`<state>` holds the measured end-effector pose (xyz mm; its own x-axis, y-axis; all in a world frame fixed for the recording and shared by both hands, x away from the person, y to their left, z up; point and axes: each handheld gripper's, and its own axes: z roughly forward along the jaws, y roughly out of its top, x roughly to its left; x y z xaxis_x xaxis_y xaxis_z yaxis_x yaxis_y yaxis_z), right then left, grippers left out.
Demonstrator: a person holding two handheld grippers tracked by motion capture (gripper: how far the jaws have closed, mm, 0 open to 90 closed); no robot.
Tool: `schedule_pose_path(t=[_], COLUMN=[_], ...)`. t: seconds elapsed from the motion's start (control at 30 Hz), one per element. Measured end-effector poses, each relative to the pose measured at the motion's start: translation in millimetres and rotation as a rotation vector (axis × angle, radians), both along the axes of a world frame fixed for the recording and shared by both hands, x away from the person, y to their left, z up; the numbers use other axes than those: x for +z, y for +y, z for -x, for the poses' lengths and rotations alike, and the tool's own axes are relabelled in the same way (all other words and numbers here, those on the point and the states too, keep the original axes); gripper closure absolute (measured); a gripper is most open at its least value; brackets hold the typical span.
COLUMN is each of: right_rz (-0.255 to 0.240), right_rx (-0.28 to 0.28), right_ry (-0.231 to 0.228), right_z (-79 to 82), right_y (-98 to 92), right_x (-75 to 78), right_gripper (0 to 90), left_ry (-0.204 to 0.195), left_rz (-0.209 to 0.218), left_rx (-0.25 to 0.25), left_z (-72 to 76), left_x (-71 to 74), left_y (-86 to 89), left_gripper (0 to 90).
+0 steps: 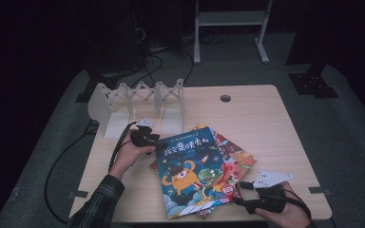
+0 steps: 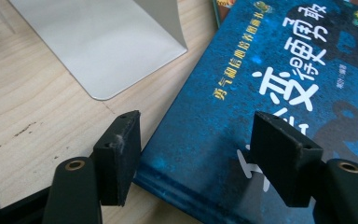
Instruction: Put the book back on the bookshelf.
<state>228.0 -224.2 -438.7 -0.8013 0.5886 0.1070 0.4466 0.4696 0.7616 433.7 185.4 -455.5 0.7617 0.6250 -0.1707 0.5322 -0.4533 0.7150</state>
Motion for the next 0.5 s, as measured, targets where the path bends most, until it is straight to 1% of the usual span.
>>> schedule_pose_path(t=[0.03, 0.07, 0.2, 0.27, 0.33, 0.43, 0.5], right_rz=[0.001, 0.004, 0.012, 0.01, 0.009, -0.002, 0.007], right_rx=[-0.001, -0.009, -0.01, -0.011, -0.015, -0.029, -0.037], right_ry=[-0.001, 0.0, -0.001, 0.003, 0.003, 0.004, -0.006], right_z=[-0.6, -1.0, -1.6, -1.9, -2.4, -3.9, -5.5], right_y=[-0.8, -1.5, -2.4, -2.6, -3.0, -5.2, -6.6], right_x=[-0.2, -0.4, -1.4, -1.4, -1.3, -0.6, -0.5], right_gripper=[40.8, 41.5, 41.7, 41.7, 41.8, 41.9, 42.5], left_ry=[0.0, -0.006, 0.004, 0.013, 0.034, 0.046, 0.047], left_rz=[0.01, 0.01, 0.029, 0.032, 0.049, 0.039, 0.029], left_rx=[0.003, 0.006, 0.014, 0.002, -0.013, -0.021, -0.026], left_z=[-0.1, -0.5, -2.6, -2.7, -2.5, -2.0, -0.5], left_x=[-0.4, -0.2, -1.2, -1.7, -3.1, -3.7, -1.8], left_y=[0.0, 1.1, 5.3, 5.7, 4.9, 4.2, 4.6], left_gripper=[32.6, 32.3, 31.0, 30.7, 29.8, 28.1, 29.1])
